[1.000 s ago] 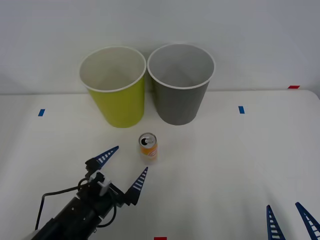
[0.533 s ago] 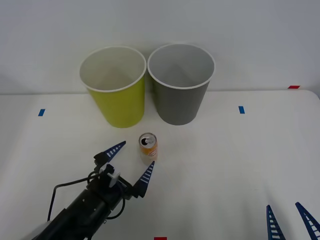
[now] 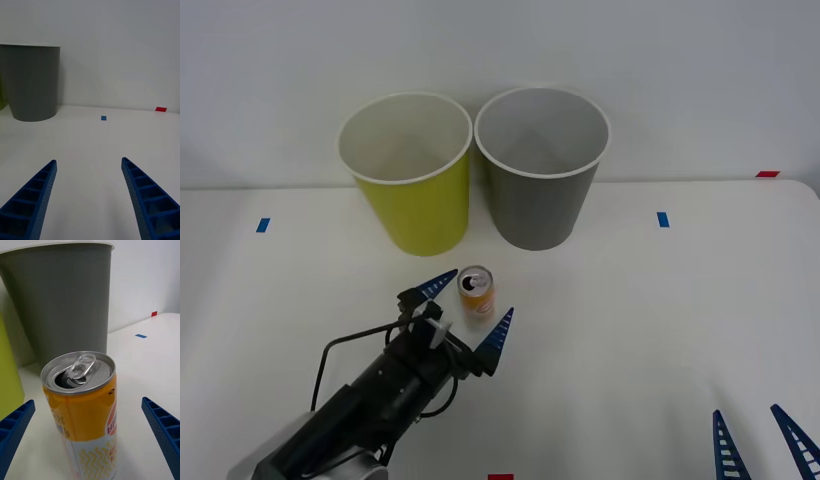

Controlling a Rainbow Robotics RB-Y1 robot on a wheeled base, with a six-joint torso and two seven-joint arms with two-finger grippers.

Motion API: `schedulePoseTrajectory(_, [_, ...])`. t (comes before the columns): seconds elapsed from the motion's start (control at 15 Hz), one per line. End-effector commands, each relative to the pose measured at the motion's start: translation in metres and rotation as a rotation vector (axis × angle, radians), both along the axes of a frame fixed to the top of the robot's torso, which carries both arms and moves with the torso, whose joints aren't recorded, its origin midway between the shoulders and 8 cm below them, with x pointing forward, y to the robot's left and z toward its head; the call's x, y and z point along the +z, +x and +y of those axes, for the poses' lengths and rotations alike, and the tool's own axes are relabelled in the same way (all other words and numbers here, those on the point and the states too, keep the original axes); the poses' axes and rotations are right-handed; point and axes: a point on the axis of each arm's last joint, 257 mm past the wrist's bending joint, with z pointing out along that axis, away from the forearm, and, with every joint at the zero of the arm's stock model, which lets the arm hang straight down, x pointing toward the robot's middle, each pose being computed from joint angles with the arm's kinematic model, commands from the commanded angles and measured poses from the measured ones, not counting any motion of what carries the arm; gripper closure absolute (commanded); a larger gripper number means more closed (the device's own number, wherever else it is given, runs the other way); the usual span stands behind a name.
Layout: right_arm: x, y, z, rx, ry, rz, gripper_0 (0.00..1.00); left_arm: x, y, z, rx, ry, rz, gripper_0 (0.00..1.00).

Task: Put cans in the gray bin and PET bottles in the light green bin.

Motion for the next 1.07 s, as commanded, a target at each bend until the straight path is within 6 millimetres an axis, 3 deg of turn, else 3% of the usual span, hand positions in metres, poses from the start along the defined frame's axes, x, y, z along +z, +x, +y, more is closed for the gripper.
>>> schedulePoseTrajectory(0.07, [0.0, 0.0, 0.0, 0.0, 0.0, 0.0, 0.42, 0.004, 0.009, -0.009, -0.005, 0.001, 0.013, 0.02])
schedulePoseTrajectory(0.13, [0.0, 0.0, 0.0, 0.0, 0.0, 0.0, 0.41, 0.006, 0.01, -0.011, -0.005, 0.0, 0.009, 0.05])
schedulePoseTrajectory(0.2, [0.0, 0.0, 0.0, 0.0, 0.0, 0.0, 0.41, 0.007, 0.009, -0.013, -0.008, 0.001, 0.006, 0.59])
schedulePoseTrajectory(0.27, [0.0, 0.0, 0.0, 0.0, 0.0, 0.0, 0.42, 0.006, 0.009, -0.014, -0.009, 0.004, 0.004, 1.0])
schedulePoseTrajectory(0.8, [0.0, 0.0, 0.0, 0.0, 0.0, 0.0, 0.42, 0.005, 0.009, -0.011, -0.011, 0.016, 0.0, 1.0])
schedulePoseTrajectory(1.07, [0.0, 0.0, 0.0, 0.0, 0.0, 0.0, 0.41, 0.017, 0.004, -0.021, -0.04, 0.02, 0.095, 1.0])
